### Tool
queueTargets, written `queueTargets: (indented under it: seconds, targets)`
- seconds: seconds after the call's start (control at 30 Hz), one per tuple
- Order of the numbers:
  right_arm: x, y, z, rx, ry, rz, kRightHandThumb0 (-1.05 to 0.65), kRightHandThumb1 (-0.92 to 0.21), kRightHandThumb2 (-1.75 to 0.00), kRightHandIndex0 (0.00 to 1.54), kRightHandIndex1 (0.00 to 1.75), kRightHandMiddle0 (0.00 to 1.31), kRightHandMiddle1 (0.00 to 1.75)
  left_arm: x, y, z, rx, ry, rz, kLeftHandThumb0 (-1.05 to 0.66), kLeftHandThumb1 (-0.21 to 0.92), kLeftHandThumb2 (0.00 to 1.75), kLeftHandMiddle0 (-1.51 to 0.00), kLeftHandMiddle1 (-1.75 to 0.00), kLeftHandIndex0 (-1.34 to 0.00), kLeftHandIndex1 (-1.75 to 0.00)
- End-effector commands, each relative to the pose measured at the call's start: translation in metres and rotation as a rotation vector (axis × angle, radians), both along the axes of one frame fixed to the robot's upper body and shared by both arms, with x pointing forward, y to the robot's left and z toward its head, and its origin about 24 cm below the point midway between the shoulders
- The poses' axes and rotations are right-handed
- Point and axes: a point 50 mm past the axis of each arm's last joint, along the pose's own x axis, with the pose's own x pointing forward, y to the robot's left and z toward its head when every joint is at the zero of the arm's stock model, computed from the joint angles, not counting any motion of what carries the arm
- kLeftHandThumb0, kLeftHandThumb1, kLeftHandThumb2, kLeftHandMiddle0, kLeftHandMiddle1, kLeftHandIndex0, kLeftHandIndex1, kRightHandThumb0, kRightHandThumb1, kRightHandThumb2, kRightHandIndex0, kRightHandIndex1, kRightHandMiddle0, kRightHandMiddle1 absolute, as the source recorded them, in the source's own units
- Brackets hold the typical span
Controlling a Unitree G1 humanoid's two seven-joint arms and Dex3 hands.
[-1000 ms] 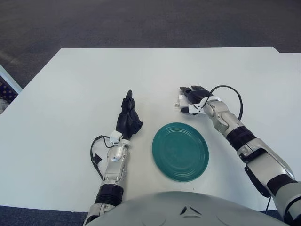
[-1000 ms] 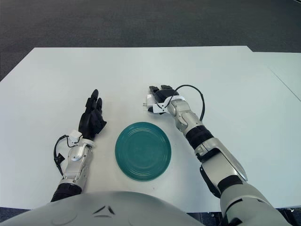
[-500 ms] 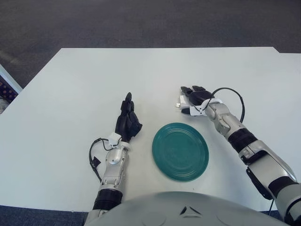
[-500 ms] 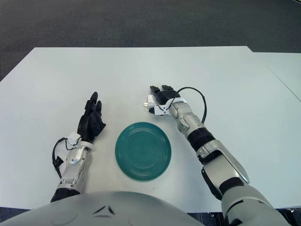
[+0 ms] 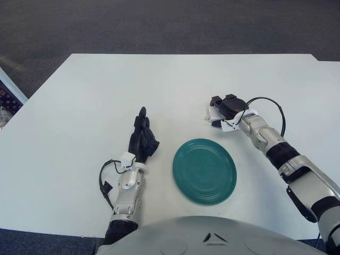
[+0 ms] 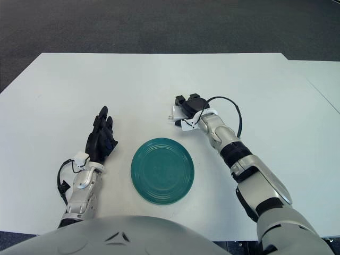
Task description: Put the charger into the plate.
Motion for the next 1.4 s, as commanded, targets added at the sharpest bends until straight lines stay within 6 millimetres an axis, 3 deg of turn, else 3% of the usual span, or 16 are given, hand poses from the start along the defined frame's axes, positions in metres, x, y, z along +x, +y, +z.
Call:
queueTargets:
  seconds: [0.0,0.1,0.7,1.37]
  targets:
    - [-0.014,-0.018,-0.024,0.0,0.16,-0.034,-0.85,-0.92,-0.57,0.77,1.73,0.47,1.74,-0.008,-0.006,-0.01,-0.029,0.039,0.005,-0.94,0.92,0.96,0.0,0.0,0.0,-0.12]
    - [-0.013,-0.019,-0.021,0.046,0.189,-0.027,-0.85,-0.92,-0.59,0.83,1.74,0.61,1.74,-0.009,-0.005,-0.01,-0.029,0.039,0.009,-0.93,0.92,0.97,-0.02,-0.01,0.0,-0.15]
    - [-0.014,-0.024,-0.023,0.188,0.175,-0.015,-0.86,-0.92,-0.74,1.11,1.75,1.0,1.75,-0.012,-0.01,0.006,-0.039,0.079,0.068,-0.9,0.92,0.99,-0.09,-0.02,0.0,-0.27]
    - [-0.014,-0.02,-0.024,0.189,0.175,-0.004,-0.95,-0.92,-0.88,1.27,1.75,1.11,1.75,-0.013,-0.008,0.008,-0.029,0.085,0.067,-0.91,0.92,1.02,-0.11,-0.01,0.0,-0.32]
